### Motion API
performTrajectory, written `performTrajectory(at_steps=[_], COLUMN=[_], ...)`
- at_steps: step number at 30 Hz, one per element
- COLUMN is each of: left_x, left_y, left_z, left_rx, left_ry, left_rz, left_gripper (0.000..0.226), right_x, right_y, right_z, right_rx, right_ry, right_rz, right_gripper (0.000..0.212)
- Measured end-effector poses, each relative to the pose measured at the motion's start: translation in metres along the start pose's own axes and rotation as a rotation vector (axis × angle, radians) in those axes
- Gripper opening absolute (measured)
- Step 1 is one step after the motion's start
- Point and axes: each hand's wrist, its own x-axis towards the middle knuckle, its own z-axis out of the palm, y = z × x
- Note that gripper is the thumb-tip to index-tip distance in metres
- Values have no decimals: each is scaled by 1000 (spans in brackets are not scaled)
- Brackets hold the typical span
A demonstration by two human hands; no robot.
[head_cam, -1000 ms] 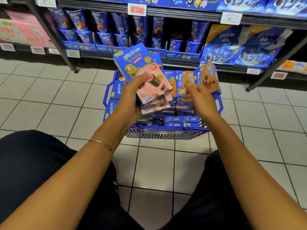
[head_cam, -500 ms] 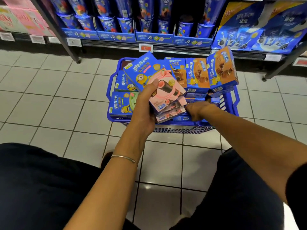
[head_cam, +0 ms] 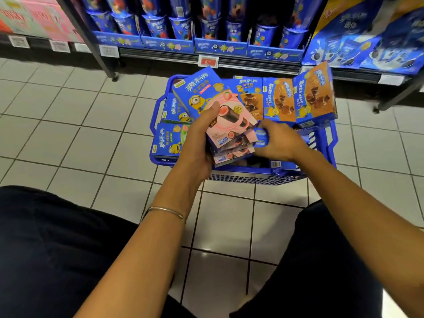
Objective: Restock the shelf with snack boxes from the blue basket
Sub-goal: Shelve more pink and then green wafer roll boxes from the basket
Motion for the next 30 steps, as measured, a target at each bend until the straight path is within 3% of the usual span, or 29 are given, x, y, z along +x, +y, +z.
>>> performTrajectory(at_steps=[6, 10, 13, 17, 20, 22, 25, 28, 30], left_x=[3, 6, 18, 38, 36, 24, -5, -55, -96], left_y=[14, 22, 29, 57, 101, 140, 207, 285, 337], left_z=[-5, 0, 4, 10, 16, 22, 39, 67, 89], left_rx=[65, 69, 43, 27, 85, 108, 182, 231, 233], left_ry=[78, 152, 177, 142, 90, 52, 16, 12, -34], left_rz=[15, -3, 17, 18, -4, -27, -69, -91, -135], left_gripper=[35, 46, 48, 56, 64, 55, 51, 44, 29], right_x=[-63, -68, -62, -55, -56, -58, -60, -69, -85], right_y=[-28, -57, -74, -92, -122, -146, -192, -256, -302], right_z=[-57, -79, -88, -110, -150, -187, -247, -319, -374], right_rx=[720, 1274, 1466, 1516, 1524, 1524, 1577, 1554, 1509], right_ry=[675, 868, 826, 853, 826, 727, 510, 350, 266], right_rz=[88, 187, 275, 306, 312, 277, 148, 151, 147], right_gripper=[46, 38, 40, 18, 31, 41, 34, 47, 36])
